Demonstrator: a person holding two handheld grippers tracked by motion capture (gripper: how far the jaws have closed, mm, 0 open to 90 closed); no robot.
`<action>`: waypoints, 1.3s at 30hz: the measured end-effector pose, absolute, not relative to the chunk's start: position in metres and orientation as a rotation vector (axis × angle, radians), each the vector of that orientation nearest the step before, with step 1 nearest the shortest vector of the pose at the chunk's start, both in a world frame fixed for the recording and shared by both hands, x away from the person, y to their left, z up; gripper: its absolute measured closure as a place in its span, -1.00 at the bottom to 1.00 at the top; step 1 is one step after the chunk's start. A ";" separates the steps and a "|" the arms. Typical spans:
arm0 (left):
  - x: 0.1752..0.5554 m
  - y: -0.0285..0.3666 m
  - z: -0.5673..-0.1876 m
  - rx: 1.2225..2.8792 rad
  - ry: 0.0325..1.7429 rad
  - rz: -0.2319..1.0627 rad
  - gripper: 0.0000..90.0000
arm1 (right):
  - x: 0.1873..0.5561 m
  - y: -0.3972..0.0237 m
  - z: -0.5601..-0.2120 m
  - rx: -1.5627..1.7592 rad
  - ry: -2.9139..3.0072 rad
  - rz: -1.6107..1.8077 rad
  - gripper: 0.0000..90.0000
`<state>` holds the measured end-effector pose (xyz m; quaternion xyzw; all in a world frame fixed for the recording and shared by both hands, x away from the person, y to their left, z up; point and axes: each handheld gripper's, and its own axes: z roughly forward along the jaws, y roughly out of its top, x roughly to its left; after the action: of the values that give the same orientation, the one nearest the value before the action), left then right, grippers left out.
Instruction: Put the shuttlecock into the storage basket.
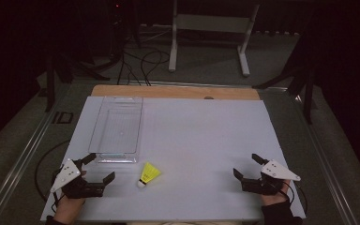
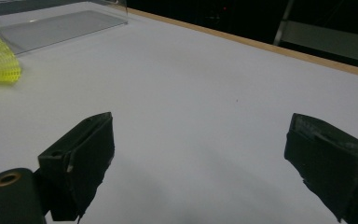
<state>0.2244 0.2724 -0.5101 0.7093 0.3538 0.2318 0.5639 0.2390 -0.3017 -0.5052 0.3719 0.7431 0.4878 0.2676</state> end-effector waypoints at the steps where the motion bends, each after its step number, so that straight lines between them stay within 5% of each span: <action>1: 0.224 0.272 -0.510 1.672 0.831 0.549 -1.00 | 0.239 -0.302 -0.505 1.010 2.004 1.310 -0.81; 23: 0.232 0.274 -0.495 1.695 0.887 0.501 -1.00 | 0.238 -0.304 -0.502 1.018 1.954 1.332 -0.81; 39: 0.236 0.266 -0.424 1.849 0.788 0.501 -1.00 | 0.238 -0.302 -0.501 1.007 1.960 1.352 -0.81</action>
<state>0.2364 0.2662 -0.4244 0.7678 0.3273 0.2079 0.5100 0.2381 -0.3023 -0.5009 0.3747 0.7290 0.5030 0.2743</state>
